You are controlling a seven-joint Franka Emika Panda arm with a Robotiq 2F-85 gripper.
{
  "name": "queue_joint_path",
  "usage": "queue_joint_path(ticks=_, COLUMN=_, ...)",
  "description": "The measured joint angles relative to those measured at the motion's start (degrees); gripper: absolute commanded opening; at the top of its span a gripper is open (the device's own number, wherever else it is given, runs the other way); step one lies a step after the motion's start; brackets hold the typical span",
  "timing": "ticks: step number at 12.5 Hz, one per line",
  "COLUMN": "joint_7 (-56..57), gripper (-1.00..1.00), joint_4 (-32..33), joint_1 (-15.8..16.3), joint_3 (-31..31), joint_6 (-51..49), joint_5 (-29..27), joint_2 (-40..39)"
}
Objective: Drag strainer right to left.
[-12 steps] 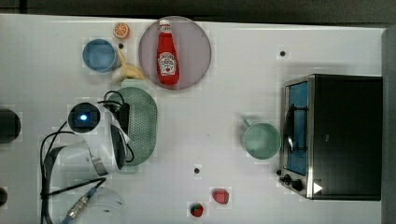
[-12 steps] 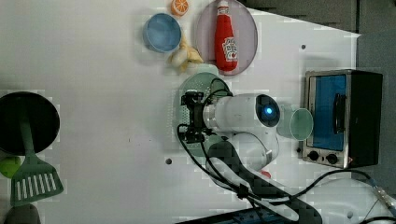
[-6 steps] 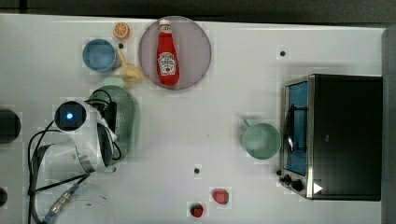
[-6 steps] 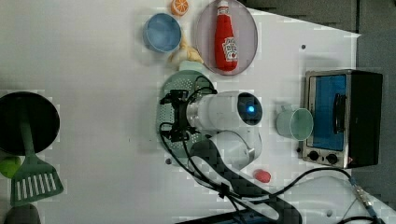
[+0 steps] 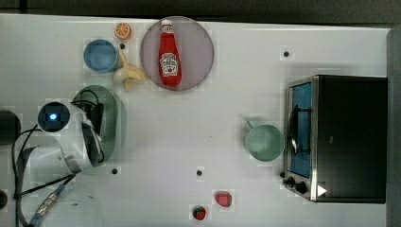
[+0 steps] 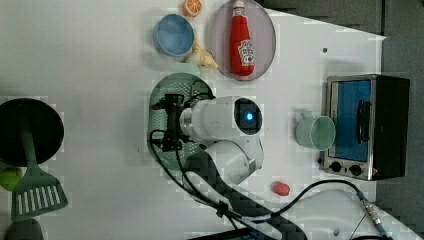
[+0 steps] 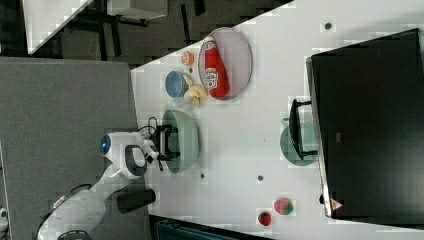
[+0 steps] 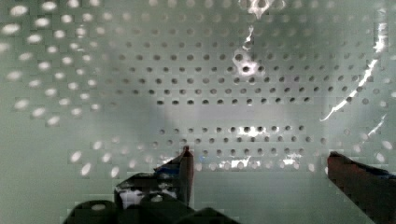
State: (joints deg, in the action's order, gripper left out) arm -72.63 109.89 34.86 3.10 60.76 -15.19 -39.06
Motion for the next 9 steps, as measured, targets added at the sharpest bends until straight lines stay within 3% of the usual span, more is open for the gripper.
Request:
queue_joint_path(ticks=3, joint_7=0.0, gripper=1.00, joint_4=-4.0, joint_1=2.3, joint_3=0.8, joint_6=0.7, joint_5=0.0, joint_2=-1.8)
queue_joint_path(ticks=9, joint_7=2.7, gripper=1.00, joint_4=-3.0, joint_1=6.4, joint_3=-1.2, joint_6=-6.0, joint_5=1.1, joint_2=0.3)
